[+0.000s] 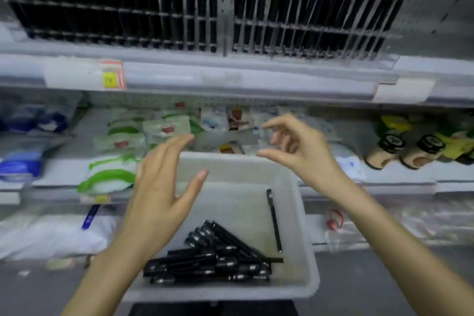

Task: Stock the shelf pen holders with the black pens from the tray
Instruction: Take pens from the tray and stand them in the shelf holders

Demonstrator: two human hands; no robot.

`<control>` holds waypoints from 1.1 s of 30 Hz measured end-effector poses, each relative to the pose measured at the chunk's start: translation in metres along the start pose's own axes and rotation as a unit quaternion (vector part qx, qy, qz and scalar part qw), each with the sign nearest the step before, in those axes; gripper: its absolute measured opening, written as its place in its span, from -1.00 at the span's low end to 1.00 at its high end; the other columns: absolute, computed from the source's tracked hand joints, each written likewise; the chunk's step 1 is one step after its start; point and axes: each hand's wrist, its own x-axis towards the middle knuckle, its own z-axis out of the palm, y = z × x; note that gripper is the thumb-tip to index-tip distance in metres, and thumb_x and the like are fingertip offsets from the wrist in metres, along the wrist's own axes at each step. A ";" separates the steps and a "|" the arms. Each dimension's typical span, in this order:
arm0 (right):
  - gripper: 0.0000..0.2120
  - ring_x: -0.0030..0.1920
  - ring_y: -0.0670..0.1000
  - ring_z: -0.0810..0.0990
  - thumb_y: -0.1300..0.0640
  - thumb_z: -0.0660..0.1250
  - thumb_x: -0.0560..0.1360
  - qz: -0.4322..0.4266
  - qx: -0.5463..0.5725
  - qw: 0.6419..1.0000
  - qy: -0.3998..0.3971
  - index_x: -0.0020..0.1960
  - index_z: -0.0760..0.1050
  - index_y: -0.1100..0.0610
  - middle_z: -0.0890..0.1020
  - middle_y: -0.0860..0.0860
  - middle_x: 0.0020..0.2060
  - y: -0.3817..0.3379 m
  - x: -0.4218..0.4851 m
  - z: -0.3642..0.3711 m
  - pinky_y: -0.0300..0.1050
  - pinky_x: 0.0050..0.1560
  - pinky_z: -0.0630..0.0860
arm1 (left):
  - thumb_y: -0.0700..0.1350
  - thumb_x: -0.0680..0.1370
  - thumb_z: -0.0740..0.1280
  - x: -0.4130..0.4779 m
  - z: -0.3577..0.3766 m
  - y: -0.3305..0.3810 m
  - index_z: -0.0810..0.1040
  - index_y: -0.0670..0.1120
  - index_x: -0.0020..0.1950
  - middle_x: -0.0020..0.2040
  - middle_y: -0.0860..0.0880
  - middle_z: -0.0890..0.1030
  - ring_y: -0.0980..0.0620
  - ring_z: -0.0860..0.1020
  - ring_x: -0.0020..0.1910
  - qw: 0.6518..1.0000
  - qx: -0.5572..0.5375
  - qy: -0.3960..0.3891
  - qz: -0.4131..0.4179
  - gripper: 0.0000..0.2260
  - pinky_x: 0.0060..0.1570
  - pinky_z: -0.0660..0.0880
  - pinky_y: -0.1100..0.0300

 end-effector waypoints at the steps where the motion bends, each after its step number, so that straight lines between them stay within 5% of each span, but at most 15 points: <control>1: -0.65 -0.35 -0.12 0.46 0.01 0.53 0.32 0.038 0.003 0.998 -0.046 0.02 0.47 -0.11 0.52 -0.08 -0.22 0.010 -0.013 0.023 -0.40 -0.28 0.36 | 0.21 0.57 0.13 -0.025 -0.001 -0.016 0.29 0.05 0.45 0.37 0.15 0.35 0.16 0.27 0.39 0.999 -0.009 -0.009 -0.051 -0.51 0.36 0.22 0.12; 6: -0.67 -0.34 -0.21 0.48 0.07 0.56 0.29 0.171 0.035 0.974 -0.141 -0.11 0.46 -0.18 0.54 -0.06 -0.21 0.045 -0.060 0.110 -0.40 -0.25 0.39 | 0.22 0.55 0.15 -0.101 -0.007 -0.063 0.23 0.02 0.49 0.44 0.19 0.26 0.18 0.22 0.41 0.984 0.011 -0.026 -0.175 -0.45 0.38 0.22 0.06; 10: -0.74 -0.23 -0.16 0.51 0.02 0.53 0.34 0.209 0.035 0.957 -0.197 -0.07 0.49 -0.11 0.57 -0.05 -0.14 0.055 -0.082 0.146 -0.41 -0.18 0.42 | 0.23 0.56 0.17 -0.121 0.001 -0.080 0.13 0.02 0.54 0.54 0.19 0.08 0.34 -0.01 0.48 0.977 -0.002 -0.033 -0.210 -0.39 0.45 0.06 0.14; 15: -0.65 -0.03 -0.09 0.49 0.00 0.48 0.38 0.202 0.007 0.949 -0.241 0.14 0.54 -0.02 0.50 -0.05 -0.04 0.063 -0.086 0.161 -0.34 0.00 0.39 | 0.20 0.54 0.15 -0.131 0.016 -0.085 0.01 -0.02 0.58 0.56 0.17 -0.03 0.26 -0.04 0.52 0.976 0.032 -0.066 -0.205 -0.31 0.41 -0.05 0.36; 21: -0.53 0.18 -0.11 0.29 -0.15 0.38 0.41 0.149 -0.077 0.931 -0.325 0.28 0.50 -0.05 0.39 -0.15 0.05 0.072 -0.075 0.172 -0.25 0.24 0.24 | 0.24 0.60 0.10 -0.134 0.017 -0.090 0.00 -0.01 0.58 0.57 0.16 -0.02 0.23 0.00 0.52 0.976 0.038 -0.065 -0.205 -0.36 0.40 0.08 0.24; 26: -0.55 0.26 -0.08 0.25 -0.14 0.36 0.44 0.111 -0.103 0.926 -0.346 0.30 0.50 -0.07 0.38 -0.05 0.22 0.073 -0.068 0.182 -0.29 0.27 0.15 | 0.24 0.57 0.04 -0.135 0.018 -0.092 0.00 -0.02 0.58 0.58 0.16 -0.03 0.24 -0.01 0.52 0.976 0.037 -0.060 -0.204 -0.34 0.36 0.01 0.45; 33: -0.73 0.28 -0.03 0.29 -0.14 0.36 0.44 0.090 -0.106 0.929 -0.344 0.05 0.60 -0.01 0.39 -0.03 0.22 0.077 -0.074 0.184 -0.20 0.30 0.21 | 0.21 0.57 0.07 -0.137 0.021 -0.093 0.01 -0.03 0.59 0.58 0.15 -0.01 0.22 0.03 0.52 0.978 0.043 -0.053 -0.198 -0.35 0.31 0.23 0.20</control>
